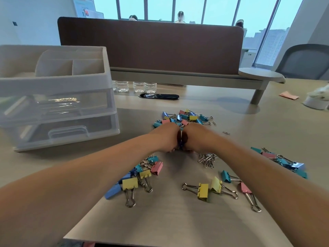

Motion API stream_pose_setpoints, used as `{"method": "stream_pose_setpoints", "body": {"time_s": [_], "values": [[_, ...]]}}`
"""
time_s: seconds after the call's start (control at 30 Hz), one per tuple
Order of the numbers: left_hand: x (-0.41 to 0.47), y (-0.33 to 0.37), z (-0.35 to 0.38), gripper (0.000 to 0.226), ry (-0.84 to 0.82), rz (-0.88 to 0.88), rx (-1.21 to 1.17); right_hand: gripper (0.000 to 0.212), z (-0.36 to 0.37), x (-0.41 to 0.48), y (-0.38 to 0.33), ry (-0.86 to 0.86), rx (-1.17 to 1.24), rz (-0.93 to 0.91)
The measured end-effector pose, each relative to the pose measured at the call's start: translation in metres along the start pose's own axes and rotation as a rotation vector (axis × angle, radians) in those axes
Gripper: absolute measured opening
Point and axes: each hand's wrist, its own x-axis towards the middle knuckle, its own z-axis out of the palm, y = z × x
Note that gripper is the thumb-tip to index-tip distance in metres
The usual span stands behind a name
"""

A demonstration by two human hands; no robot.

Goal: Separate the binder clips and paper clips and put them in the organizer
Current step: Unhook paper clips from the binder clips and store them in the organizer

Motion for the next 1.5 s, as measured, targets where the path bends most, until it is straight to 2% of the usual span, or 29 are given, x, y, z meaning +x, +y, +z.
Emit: {"method": "stream_pose_setpoints", "body": {"time_s": [0.13,0.3,0.43,0.57,0.83,1.0,1.13,1.37,1.5], "values": [[0.002,-0.003,0.002,0.01,0.007,0.001,-0.03,0.027,0.002,0.0,0.002,0.032,0.061,0.029],[0.002,-0.006,0.004,0.018,0.01,-0.014,-0.089,0.01,0.004,-0.002,0.006,0.073,0.223,0.066],[0.001,-0.008,0.003,0.019,0.022,-0.035,-0.162,0.009,0.005,-0.005,0.007,0.118,0.31,0.076],[0.002,-0.008,0.002,0.017,0.059,-0.036,-0.203,0.004,0.0,-0.011,0.006,0.144,0.334,0.065],[0.001,-0.001,-0.009,0.027,0.097,-0.018,-0.138,0.025,-0.009,-0.017,0.009,0.185,0.351,0.093],[-0.001,-0.003,-0.008,0.02,0.054,-0.035,-0.132,0.025,-0.008,-0.018,0.004,0.162,0.333,0.082],[-0.002,-0.006,-0.009,0.016,0.047,-0.026,-0.151,0.013,-0.008,-0.017,0.0,0.157,0.337,0.066],[-0.009,-0.004,-0.022,0.014,0.076,0.021,-0.218,0.019,-0.017,-0.018,0.003,0.176,0.382,0.082],[-0.019,0.0,-0.042,0.012,0.122,0.034,-0.262,0.011,-0.039,-0.023,-0.003,0.204,0.361,0.071]]}}
